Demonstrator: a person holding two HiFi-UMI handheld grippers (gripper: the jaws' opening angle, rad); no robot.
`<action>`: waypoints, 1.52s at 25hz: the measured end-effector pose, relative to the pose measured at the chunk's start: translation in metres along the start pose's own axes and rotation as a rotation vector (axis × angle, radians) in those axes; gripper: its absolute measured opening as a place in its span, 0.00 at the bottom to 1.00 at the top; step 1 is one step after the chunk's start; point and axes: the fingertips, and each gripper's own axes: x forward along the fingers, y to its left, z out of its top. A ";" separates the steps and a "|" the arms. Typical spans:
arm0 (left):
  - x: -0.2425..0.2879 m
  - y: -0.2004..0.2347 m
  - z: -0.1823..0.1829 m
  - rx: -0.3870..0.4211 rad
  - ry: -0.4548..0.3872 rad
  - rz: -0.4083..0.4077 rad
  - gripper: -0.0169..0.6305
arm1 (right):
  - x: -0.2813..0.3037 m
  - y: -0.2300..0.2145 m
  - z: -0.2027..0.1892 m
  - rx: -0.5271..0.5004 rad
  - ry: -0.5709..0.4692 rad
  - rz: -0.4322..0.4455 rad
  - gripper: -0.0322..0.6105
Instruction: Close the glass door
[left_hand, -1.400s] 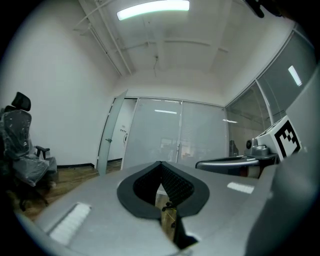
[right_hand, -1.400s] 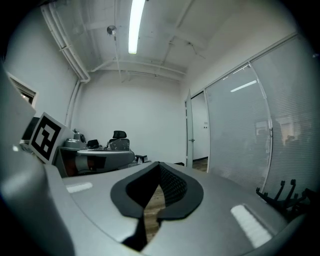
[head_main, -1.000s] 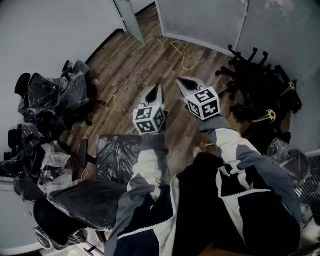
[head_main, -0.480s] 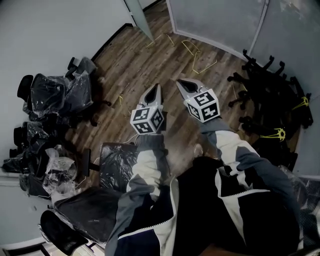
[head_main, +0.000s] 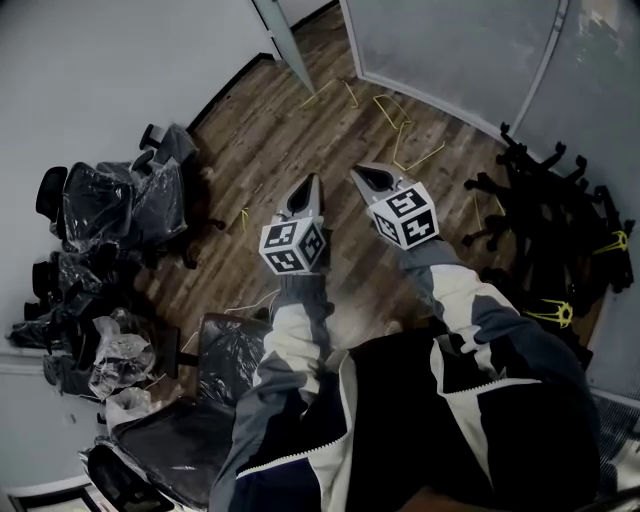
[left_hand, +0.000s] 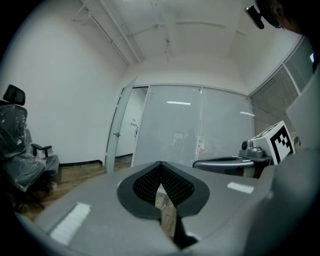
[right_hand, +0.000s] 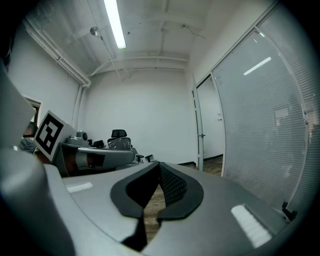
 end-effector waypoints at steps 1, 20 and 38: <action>0.005 0.005 0.002 0.004 0.000 0.007 0.03 | 0.005 -0.005 0.001 0.000 0.000 0.002 0.06; 0.164 0.147 0.041 -0.001 -0.056 -0.090 0.03 | 0.189 -0.102 0.039 -0.045 0.031 -0.040 0.06; 0.307 0.302 0.062 0.049 -0.011 -0.158 0.03 | 0.399 -0.178 0.071 -0.043 0.018 -0.031 0.06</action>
